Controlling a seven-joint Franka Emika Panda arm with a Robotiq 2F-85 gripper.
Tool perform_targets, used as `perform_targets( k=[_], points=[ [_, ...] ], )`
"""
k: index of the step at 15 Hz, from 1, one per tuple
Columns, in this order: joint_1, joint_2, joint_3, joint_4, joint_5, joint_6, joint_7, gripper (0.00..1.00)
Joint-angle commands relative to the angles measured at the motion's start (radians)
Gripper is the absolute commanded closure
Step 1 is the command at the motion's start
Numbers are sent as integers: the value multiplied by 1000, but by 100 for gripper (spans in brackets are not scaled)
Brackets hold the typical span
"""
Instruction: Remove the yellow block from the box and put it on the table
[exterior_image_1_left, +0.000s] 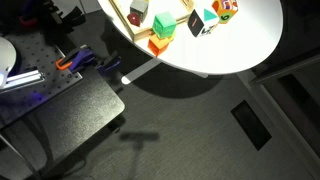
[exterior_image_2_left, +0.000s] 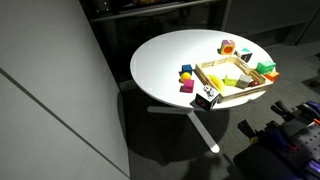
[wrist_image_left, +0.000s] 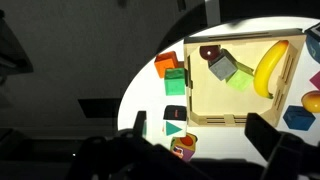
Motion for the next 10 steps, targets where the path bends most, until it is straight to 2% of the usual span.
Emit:
perform_targets(
  k=[1,7,10],
  points=[
    [3,1,-2,3,-2,-4,2,0],
    [3,2,-2,3,-2,-4,2,0],
    [-2,47,4,24,-4,15,15,0]
  ],
)
